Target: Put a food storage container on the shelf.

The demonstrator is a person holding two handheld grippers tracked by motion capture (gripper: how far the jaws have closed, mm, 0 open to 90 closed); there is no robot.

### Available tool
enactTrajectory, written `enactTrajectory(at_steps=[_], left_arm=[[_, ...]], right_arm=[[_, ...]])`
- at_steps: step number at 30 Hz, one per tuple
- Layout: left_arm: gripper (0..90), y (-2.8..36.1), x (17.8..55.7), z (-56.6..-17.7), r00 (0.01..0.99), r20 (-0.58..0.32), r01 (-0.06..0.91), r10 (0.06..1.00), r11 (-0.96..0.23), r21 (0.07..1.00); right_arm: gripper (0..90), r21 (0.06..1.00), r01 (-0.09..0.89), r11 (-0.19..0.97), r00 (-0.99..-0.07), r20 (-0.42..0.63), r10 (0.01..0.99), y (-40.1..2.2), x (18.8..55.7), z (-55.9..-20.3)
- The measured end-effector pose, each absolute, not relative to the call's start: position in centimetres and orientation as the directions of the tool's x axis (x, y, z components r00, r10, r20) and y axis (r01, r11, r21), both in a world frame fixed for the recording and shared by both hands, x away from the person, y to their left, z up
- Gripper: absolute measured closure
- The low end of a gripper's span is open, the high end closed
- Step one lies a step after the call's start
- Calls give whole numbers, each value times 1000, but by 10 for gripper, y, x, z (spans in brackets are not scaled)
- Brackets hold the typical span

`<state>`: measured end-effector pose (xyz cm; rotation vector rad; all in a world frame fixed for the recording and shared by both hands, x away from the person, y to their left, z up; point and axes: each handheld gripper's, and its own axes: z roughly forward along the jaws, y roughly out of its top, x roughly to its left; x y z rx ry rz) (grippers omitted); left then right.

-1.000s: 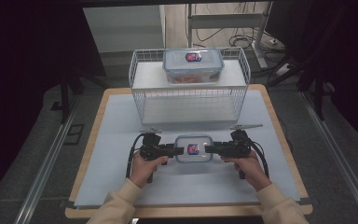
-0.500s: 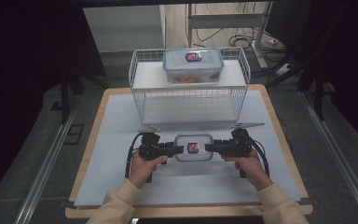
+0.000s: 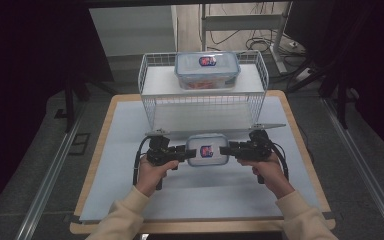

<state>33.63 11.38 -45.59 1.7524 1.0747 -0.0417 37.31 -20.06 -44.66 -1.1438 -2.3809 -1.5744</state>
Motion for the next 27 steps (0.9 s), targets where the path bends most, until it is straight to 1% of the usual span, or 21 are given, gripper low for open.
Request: enactTrajectory(at_steps=[8, 16, 27], left_arm=[[503, 117, 339, -434, 616, -467, 643, 634, -63, 763], [503, 116, 344, -415, 627, -446, 622, 638, -66, 780], [502, 116, 356, -390, 650, -425, 589, 630, -65, 806]], right_arm=[[511, 792, 579, 193, -737, 406, 540, -198, 376, -423], [510, 805, 564, 181, -741, 398, 541, -199, 379, -407], [510, 827, 538, 165, -746, 376, 549, -200, 386, -380]])
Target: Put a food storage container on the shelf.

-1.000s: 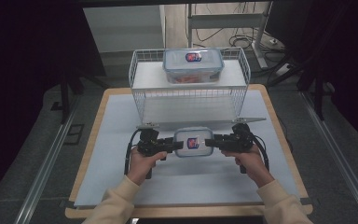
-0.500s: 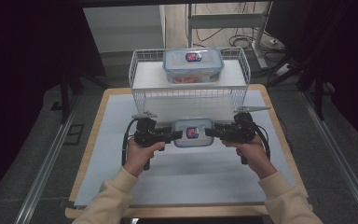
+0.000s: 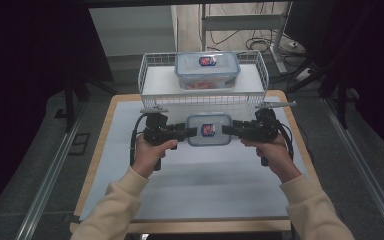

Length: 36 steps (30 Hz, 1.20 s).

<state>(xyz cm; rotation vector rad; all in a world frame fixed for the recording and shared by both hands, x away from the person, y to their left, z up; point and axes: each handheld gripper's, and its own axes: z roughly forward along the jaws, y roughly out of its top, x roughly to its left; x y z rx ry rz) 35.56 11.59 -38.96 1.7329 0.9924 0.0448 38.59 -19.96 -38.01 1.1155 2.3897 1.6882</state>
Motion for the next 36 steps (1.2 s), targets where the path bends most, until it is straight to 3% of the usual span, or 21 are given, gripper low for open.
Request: enactTrajectory(at_steps=[23, 36], left_arm=[[501, 118, 385, -335, 681, -378, 536, 627, -75, 841], [500, 119, 418, -294, 690, -348, 510, 634, -86, 856]], right_arm=[[508, 860, 491, 139, -755, 341, 561, -197, 408, -329], [505, 878, 469, 101, -754, 338, 563, -196, 439, -293]])
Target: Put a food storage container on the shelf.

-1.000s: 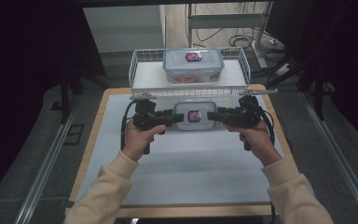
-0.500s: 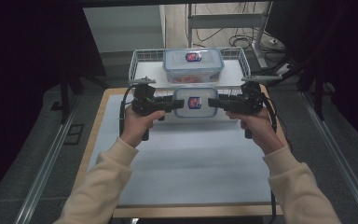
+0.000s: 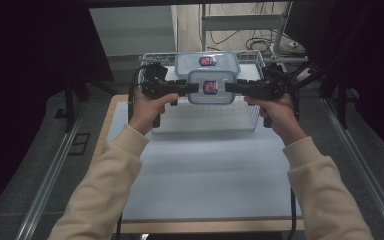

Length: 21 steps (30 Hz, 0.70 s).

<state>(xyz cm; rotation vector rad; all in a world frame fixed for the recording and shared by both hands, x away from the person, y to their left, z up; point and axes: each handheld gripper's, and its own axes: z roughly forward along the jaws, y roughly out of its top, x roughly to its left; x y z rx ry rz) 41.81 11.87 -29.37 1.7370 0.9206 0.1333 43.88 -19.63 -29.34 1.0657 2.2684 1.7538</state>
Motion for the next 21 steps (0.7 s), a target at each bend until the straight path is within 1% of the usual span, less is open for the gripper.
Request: enactTrajectory(at_steps=[13, 21], left_arm=[[501, 125, 444, -280, 686, -367, 513, 629, -60, 856], [500, 125, 464, -264, 690, -364, 508, 626, -60, 859]], right_arm=[[505, 878, 466, 107, -755, 331, 566, -190, 466, -275], [505, 877, 470, 100, -748, 336, 572, -189, 484, -259]])
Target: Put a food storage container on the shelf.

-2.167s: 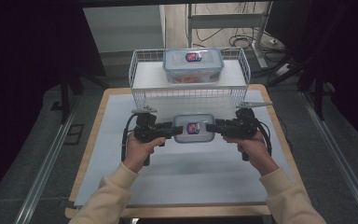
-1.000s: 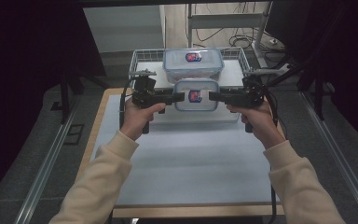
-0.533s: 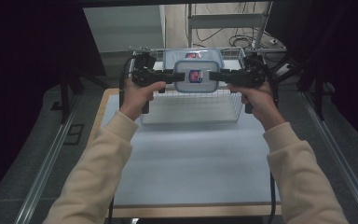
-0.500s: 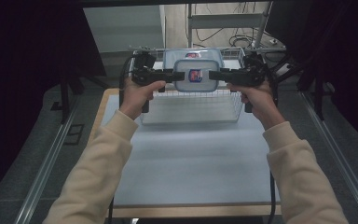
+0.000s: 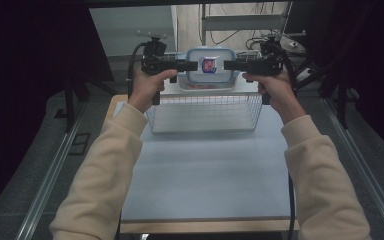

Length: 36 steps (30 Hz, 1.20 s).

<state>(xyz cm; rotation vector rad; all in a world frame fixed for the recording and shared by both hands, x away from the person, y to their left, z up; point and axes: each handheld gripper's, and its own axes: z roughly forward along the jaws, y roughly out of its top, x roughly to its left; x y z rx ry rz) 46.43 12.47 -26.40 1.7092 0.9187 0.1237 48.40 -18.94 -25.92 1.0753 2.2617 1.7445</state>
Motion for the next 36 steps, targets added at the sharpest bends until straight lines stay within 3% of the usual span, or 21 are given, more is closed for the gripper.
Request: enactTrajectory(at_steps=[23, 36], left_arm=[[500, 135, 523, -266, 652, -456, 576, 606, -6, 817], [479, 135, 532, -270, 605, -531, 625, 594, 59, 778]], right_arm=[[507, 844, 527, 99, -721, 382, 578, -182, 543, -249], [468, 818, 574, 39, -688, 456, 564, -183, 559, -260]])
